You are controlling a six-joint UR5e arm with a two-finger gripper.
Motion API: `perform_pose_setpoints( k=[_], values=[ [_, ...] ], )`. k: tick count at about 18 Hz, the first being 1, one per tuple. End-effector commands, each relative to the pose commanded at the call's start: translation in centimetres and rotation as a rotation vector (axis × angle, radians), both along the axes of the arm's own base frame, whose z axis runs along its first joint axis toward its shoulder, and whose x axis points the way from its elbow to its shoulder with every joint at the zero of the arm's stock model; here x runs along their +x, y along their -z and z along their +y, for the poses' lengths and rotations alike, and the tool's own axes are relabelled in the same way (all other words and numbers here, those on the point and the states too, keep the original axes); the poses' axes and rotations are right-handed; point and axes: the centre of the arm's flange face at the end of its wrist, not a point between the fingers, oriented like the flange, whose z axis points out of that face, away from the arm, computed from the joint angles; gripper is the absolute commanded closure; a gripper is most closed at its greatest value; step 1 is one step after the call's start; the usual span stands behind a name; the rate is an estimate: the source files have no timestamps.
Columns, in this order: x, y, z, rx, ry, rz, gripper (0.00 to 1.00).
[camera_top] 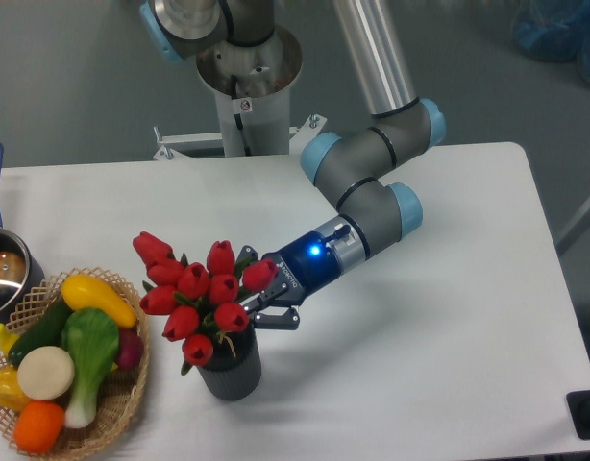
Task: Insert the flowers into the vase
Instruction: 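Push the tulip stems down into the grey vase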
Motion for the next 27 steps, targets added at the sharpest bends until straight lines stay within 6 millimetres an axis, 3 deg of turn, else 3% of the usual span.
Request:
perform_pose_setpoints(
  k=[22,26,27],
  values=[
    [0.6,2.4,-0.2,-0.012,0.0,0.002,0.88],
    [0.6,2.6,-0.2,-0.009,0.002,0.006,0.87],
    [0.5,2.5,-0.1,-0.008,0.002,0.008,0.83]
  ],
)
